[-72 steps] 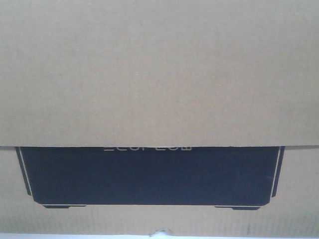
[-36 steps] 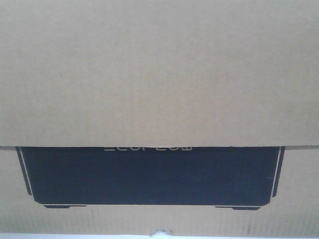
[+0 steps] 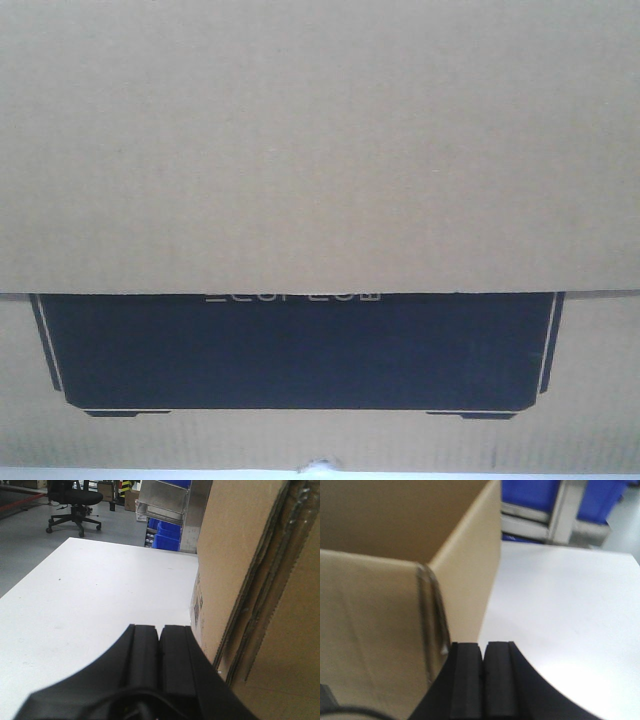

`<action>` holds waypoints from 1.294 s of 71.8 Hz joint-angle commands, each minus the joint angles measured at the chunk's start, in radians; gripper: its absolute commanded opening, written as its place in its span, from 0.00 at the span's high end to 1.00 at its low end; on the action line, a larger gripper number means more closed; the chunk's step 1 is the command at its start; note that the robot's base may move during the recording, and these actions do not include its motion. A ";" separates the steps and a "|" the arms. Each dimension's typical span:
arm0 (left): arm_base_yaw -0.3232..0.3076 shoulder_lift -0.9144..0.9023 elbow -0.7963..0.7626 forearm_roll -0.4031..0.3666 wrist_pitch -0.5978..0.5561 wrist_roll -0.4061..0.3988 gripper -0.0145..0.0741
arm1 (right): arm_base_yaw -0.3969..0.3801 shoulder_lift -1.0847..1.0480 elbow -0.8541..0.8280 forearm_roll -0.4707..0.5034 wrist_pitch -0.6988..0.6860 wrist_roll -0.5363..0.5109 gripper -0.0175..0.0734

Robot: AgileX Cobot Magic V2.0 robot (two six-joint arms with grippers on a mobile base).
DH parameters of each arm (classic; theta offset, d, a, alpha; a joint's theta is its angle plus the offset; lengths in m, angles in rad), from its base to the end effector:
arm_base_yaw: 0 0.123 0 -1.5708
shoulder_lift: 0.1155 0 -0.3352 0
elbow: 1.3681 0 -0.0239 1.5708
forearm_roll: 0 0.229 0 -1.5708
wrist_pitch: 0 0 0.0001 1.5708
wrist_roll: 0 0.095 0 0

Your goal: Grab box from left shelf to table start

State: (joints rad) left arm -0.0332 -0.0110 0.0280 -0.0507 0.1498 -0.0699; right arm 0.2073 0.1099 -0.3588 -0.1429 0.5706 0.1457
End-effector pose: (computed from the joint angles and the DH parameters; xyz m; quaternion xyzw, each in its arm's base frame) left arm -0.0119 -0.0003 0.1902 -0.0293 0.7340 -0.0547 0.6763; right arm -0.0241 -0.0126 0.2743 -0.0474 0.7819 0.0421 0.6202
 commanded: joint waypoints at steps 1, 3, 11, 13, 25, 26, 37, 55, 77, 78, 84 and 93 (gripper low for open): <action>0.001 -0.012 0.000 -0.007 -0.093 -0.007 0.95 | -0.082 -0.001 0.026 0.022 -0.132 -0.013 0.74; 0.001 -0.012 0.000 -0.007 -0.093 -0.007 0.95 | -0.107 -0.012 0.047 0.031 -0.157 -0.018 0.74; 0.001 -0.012 0.000 -0.007 -0.093 -0.007 0.95 | -0.191 -0.084 0.153 0.061 -0.260 -0.036 0.74; 0.001 -0.012 0.000 -0.007 -0.093 -0.007 0.95 | -0.200 -0.107 0.183 0.068 -0.290 -0.036 0.74; 0.001 -0.010 0.000 -0.007 -0.093 -0.007 0.95 | -0.216 -0.134 0.346 0.118 -0.507 -0.035 0.74; 0.001 -0.010 0.000 -0.007 -0.093 -0.007 0.95 | -0.216 -0.134 0.359 0.125 -0.541 -0.035 0.74; 0.001 -0.010 0.000 -0.007 -0.093 -0.007 0.95 | -0.216 -0.134 0.371 0.135 -0.571 -0.035 0.74; 0.001 -0.010 0.000 -0.007 -0.093 -0.007 0.95 | -0.216 -0.134 0.371 0.135 -0.565 -0.035 0.74; 0.001 -0.010 0.000 -0.007 -0.093 -0.007 0.95 | -0.216 -0.134 0.371 0.135 -0.565 -0.035 0.74; 0.001 -0.010 0.000 -0.007 -0.093 -0.007 0.95 | -0.216 -0.134 0.371 0.135 -0.565 -0.035 0.74; 0.001 -0.010 0.000 -0.007 -0.093 -0.007 0.95 | -0.216 -0.134 0.371 0.135 -0.565 -0.035 0.74; 0.001 -0.010 0.000 -0.007 -0.093 -0.007 0.95 | -0.216 -0.134 0.371 0.135 -0.565 -0.035 0.74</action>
State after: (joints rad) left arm -0.0332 -0.0118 0.0304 -0.0507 0.1498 -0.0699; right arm -0.0031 -0.0101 0.0291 -0.0070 0.0994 0.1156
